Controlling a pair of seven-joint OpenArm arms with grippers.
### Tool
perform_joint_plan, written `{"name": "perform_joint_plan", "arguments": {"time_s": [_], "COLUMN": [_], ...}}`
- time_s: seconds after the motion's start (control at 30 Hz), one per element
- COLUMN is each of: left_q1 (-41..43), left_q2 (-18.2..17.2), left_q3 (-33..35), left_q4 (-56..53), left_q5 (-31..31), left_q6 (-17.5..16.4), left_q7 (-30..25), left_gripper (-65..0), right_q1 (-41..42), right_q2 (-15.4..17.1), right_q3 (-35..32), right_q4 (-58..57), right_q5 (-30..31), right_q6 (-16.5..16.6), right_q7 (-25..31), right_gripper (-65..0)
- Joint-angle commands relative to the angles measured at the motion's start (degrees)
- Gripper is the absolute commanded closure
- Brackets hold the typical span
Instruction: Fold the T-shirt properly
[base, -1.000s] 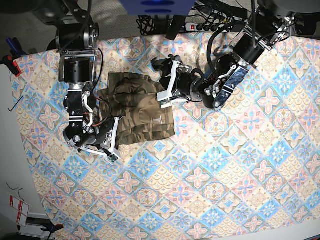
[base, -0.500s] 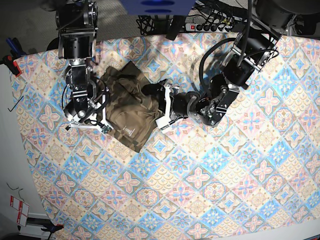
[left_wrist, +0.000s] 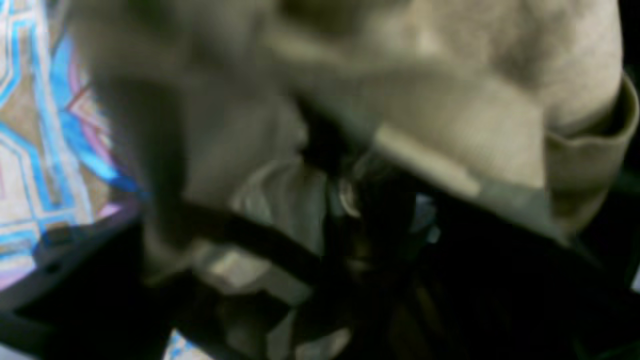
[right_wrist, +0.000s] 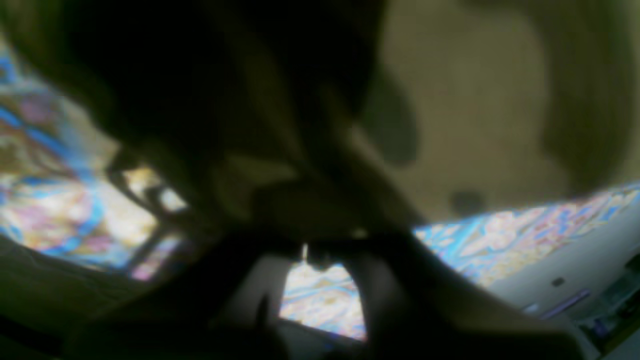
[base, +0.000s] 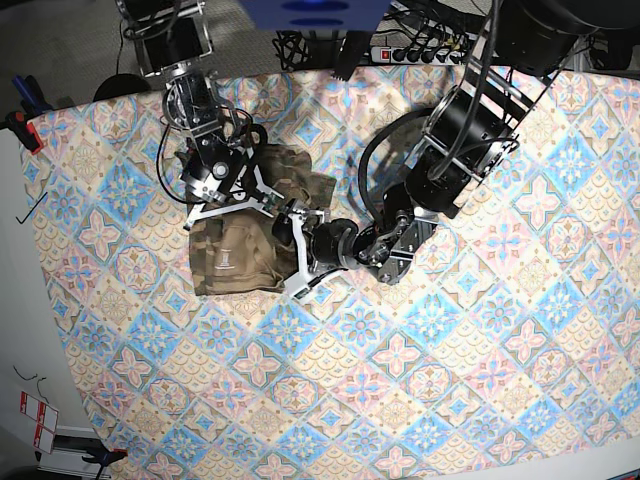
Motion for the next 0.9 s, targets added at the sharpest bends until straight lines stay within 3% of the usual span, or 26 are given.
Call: {"name": "perform_joint_plan", "arguments": {"time_s": [0.0,0.1,0.3,0.43,0.6,0.7,0.87], "left_q1": [-2.0,-2.0,-2.1,0.5,9.5,14.8,26.3], "left_q2": [0.3,-1.0,-7.0,-11.4,-20.1,-25.2,-30.8], "left_q3": [0.0,-0.4,-0.4,-0.4,-0.4,-0.6,-6.1], "left_q4": [0.4,0.6,0.9,11.2,35.8,48.0,59.2], "left_q5": [-0.4,-0.5,-0.5,-0.5,-0.4,-0.5,-0.4], "left_q6": [0.0,0.0,0.0,0.0,11.8,16.9,23.9], "left_q7": [-0.3,-0.6,-4.4,-4.0,-4.2,-4.8,-12.4], "left_gripper": [-40.6,-40.6,-40.6,-40.6,-40.6,-40.6,-40.6], "right_q1": [1.0,1.3,5.4,6.1,6.0,4.7,0.2], "right_q2": [-0.8,-1.3,-2.4,-2.4,-3.8,-5.2,-5.7], "right_q3": [1.2,7.3,17.3,21.8,27.9,30.6,32.5], "right_q4": [1.0,1.6,8.7,10.3,13.5,16.0,18.3], "right_q5": [0.5,0.3,0.2,0.2,-1.5,-3.7,-6.1], "right_q6": [0.1,0.1,0.1,0.1,0.1,-1.1,-1.4], "right_q7": [1.2,1.3,0.9,0.9,0.9,1.1,1.3], "right_gripper": [-0.7,-0.7,-0.7,-0.7,-0.7,-0.7,-0.7]}}
